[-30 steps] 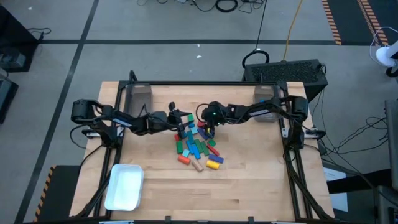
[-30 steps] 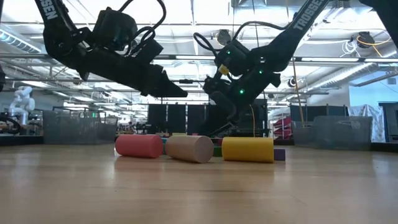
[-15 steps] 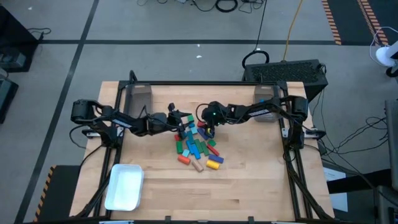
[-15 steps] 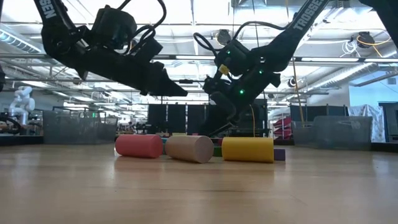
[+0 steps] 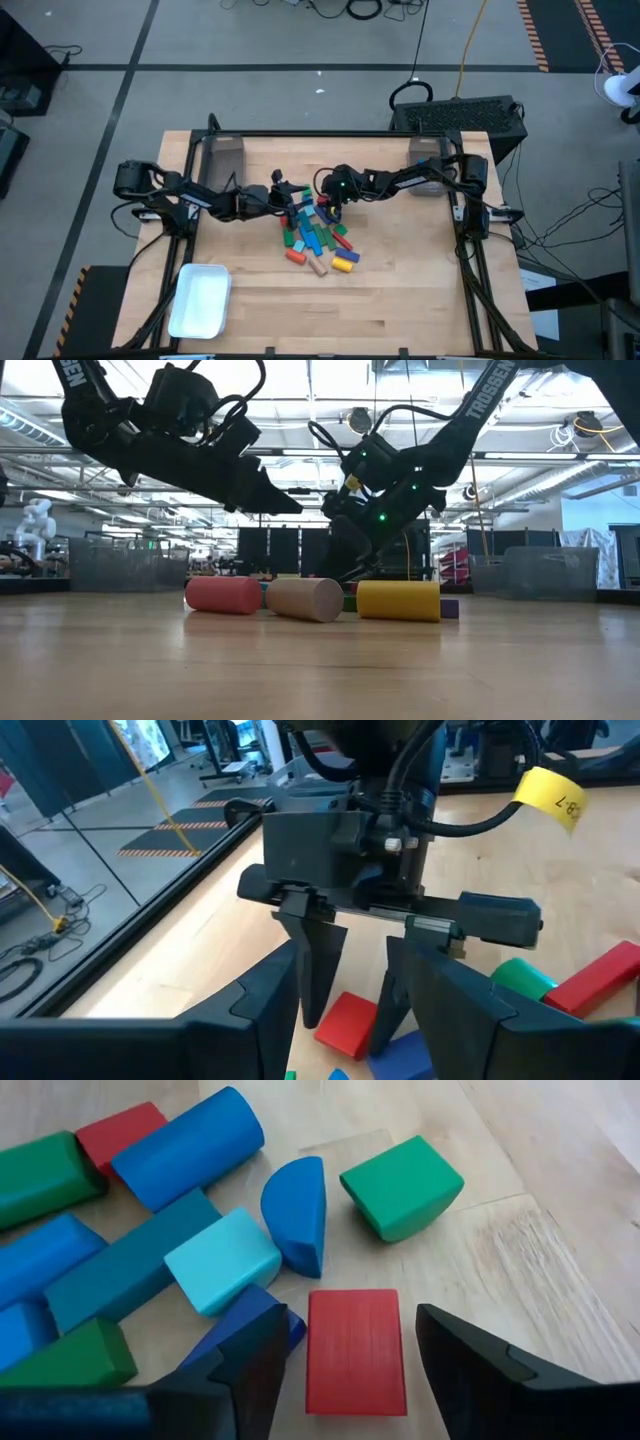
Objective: Sort blocks by size
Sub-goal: Put the red half circle block into the right black bin
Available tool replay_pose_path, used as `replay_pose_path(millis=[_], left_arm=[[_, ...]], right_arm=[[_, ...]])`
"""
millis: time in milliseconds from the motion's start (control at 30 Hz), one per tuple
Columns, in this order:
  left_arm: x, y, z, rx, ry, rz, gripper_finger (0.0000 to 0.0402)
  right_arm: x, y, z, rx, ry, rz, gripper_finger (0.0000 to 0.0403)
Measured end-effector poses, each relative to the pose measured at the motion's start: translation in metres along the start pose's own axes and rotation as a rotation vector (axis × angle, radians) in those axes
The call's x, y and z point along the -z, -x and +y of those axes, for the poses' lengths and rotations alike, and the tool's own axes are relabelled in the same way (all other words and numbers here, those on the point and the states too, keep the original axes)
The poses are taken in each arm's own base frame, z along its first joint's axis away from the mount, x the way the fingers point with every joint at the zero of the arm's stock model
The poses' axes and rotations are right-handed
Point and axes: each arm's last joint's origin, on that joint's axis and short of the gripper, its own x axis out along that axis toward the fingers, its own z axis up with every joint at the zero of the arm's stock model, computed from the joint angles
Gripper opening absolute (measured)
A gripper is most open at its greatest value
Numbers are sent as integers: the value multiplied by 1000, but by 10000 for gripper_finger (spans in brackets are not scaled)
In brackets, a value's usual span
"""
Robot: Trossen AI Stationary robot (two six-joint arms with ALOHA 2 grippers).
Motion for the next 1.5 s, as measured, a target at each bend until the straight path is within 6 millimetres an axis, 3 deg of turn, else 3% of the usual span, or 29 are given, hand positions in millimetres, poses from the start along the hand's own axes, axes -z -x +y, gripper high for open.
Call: replay_pose_path(millis=[367, 667, 1067, 1500], left_arm=[[5, 0, -1, 3, 15, 50, 180], [5, 0, -1, 2, 36, 50, 180], [7, 1, -1, -14, 31, 70, 180], [7, 1, -1, -19, 31, 70, 180]], right_arm=[[1, 1, -4, 24, -14, 9, 119], [-1, 12, -5, 40, -35, 44, 122], [-17, 60, -5, 151, 20, 102, 119], [-27, 137, -26, 228, -9, 170, 122]])
